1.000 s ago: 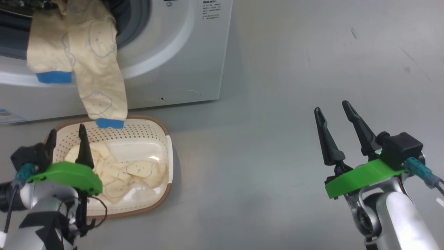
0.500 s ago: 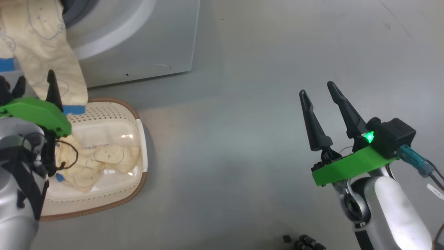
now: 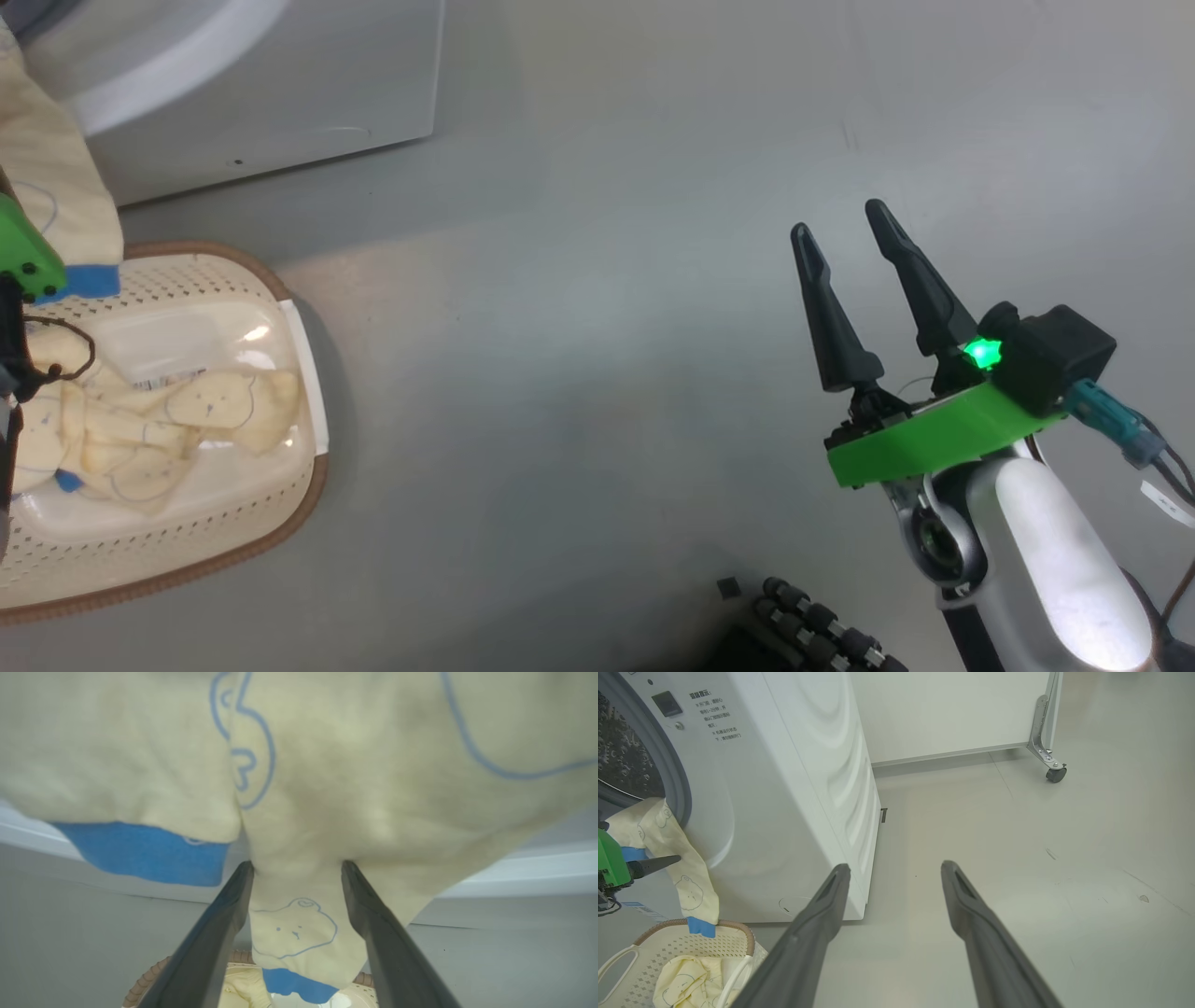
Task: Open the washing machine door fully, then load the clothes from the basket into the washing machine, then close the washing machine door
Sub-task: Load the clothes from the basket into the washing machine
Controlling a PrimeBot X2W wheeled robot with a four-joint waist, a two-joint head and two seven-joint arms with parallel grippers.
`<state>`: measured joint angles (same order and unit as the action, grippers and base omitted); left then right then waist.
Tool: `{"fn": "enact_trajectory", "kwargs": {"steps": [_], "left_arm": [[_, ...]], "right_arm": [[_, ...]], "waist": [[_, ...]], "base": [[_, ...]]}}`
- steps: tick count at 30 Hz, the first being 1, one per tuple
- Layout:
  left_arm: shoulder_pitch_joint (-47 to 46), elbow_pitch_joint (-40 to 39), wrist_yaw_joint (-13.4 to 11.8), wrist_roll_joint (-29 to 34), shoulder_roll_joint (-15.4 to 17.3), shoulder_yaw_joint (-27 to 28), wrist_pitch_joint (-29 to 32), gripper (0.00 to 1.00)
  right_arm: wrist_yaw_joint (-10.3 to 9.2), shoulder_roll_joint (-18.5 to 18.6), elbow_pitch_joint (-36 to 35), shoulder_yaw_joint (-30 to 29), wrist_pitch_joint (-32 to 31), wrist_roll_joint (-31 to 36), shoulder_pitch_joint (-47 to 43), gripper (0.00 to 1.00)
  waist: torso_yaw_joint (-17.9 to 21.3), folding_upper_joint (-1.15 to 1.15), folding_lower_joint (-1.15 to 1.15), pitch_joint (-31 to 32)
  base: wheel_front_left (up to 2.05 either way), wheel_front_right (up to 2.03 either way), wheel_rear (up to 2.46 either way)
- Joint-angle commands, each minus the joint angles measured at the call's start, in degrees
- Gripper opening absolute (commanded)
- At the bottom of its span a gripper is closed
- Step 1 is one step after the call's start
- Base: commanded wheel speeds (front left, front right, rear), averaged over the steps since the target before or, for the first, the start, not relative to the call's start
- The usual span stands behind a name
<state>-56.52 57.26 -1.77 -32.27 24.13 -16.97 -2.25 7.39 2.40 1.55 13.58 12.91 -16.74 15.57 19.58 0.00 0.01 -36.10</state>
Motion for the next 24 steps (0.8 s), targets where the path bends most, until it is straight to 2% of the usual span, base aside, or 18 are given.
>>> {"fn": "enact_trajectory", "kwargs": {"steps": [1, 9, 10, 12, 19, 24], "left_arm": [[-1.74, -0.48, -0.31, 0.31, 3.05, 1.41, -0.44, 1.0], [-5.0, 3.07, -0.15, 0.28, 2.7, 1.04, -1.64, 1.0], [-5.19, 3.44, 0.11, 0.12, 2.52, 1.02, -1.66, 0.42], [-5.35, 4.19, 0.69, -0.08, 2.18, 0.85, -1.7, 0.0], [-5.5, 5.91, 2.04, -0.84, 1.34, 0.59, -2.3, 0.0], [-6.06, 5.9, 3.21, -1.64, 1.32, 0.5, -0.51, 0.0]], "right_arm": [[0.1, 0.48, -1.47, 1.19, 0.65, -0.43, 0.33, 1.0], [0.1, 0.48, -1.54, 1.94, 1.09, -0.82, 0.79, 1.0], [0.1, 0.48, -1.41, 1.86, 1.14, -0.83, 0.75, 1.0], [0.1, 0.48, -1.18, 1.67, 1.22, -0.79, 0.72, 1.0], [0.1, 0.48, -0.83, 0.88, 1.36, -0.36, 0.92, 1.0], [0.1, 0.48, -0.54, -0.04, 1.2, 0.1, 0.9, 1.0]], "waist": [[0.27, 0.0, -0.01, -0.33], [0.95, 0.0, -0.01, -1.11], [0.9, 0.0, -0.01, -1.1], [0.73, 0.0, -0.01, -1.03], [-0.51, 0.0, -0.01, -0.68], [-2.12, 0.0, -0.01, -0.31]], "base": [[0.0, 0.0, 0.0], [0.0, 0.0, 0.0], [0.0, 0.0, 0.0], [0.0, 0.0, 0.0], [0.0, 0.0, 0.0], [0.0, 0.0, 0.0]]}}
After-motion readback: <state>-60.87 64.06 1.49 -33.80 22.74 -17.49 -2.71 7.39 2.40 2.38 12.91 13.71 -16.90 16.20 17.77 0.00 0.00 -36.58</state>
